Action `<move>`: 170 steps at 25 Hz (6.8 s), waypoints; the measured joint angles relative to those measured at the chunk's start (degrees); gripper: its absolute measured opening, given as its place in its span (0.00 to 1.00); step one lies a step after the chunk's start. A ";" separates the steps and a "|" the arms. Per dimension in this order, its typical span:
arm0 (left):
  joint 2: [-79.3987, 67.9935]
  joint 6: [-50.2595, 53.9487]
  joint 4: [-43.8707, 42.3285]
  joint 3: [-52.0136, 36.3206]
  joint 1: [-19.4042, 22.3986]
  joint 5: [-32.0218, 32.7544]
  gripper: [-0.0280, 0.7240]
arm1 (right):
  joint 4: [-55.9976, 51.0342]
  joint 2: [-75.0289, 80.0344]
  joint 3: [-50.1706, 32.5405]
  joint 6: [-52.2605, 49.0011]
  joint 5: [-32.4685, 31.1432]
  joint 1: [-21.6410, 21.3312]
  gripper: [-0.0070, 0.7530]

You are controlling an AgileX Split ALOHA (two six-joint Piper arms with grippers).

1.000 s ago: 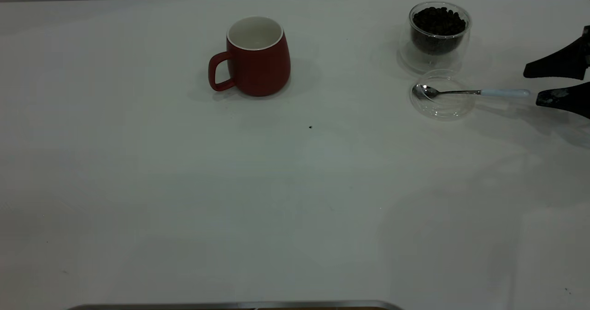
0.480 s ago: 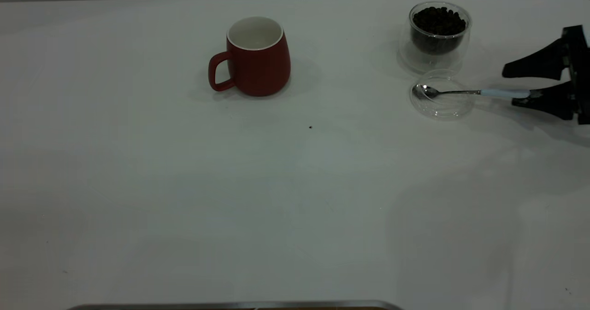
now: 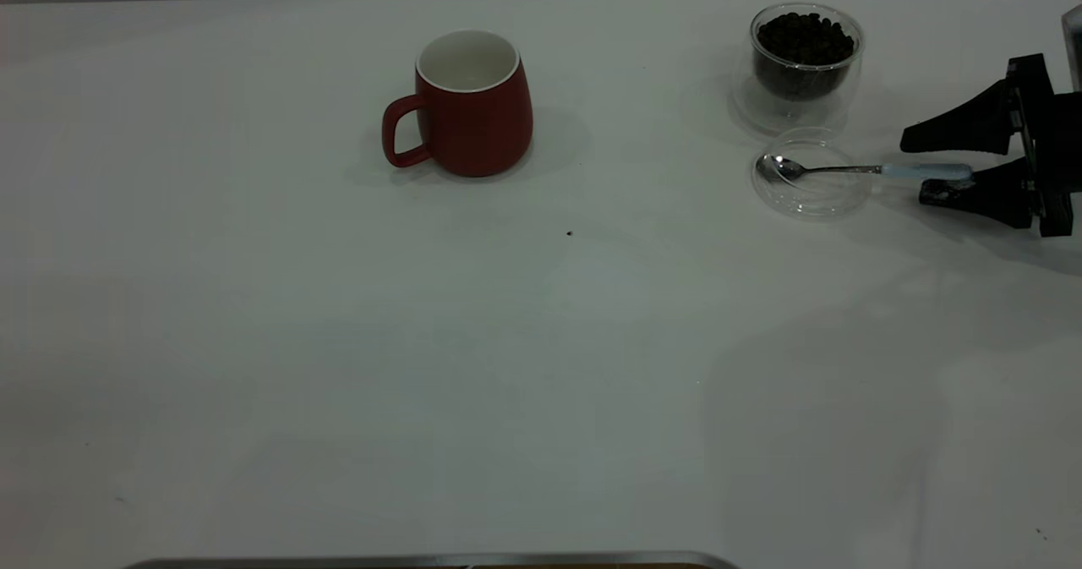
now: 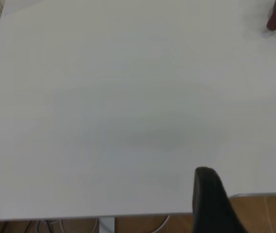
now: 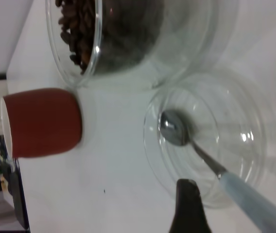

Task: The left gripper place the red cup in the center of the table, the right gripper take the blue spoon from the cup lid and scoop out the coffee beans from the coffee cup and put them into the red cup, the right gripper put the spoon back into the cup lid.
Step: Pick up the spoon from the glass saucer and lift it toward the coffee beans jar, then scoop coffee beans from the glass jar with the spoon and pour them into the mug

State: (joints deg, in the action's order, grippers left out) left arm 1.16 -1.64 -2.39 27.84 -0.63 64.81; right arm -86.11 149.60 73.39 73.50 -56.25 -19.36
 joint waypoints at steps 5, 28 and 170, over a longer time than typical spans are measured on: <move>0.00 0.00 0.00 0.00 0.00 0.00 0.63 | -0.41 0.00 0.00 -0.07 0.05 0.00 0.77; 0.00 0.05 0.00 0.00 0.00 0.00 0.63 | -3.15 1.53 0.11 -0.02 0.06 0.00 0.50; 0.00 0.08 0.00 0.00 0.00 0.00 0.63 | 20.64 -1.37 29.39 -31.04 -3.51 4.26 0.14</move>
State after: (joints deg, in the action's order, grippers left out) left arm 1.16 -1.57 -2.39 27.84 -0.63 64.81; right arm -65.47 148.22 102.78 42.46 -59.76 -15.10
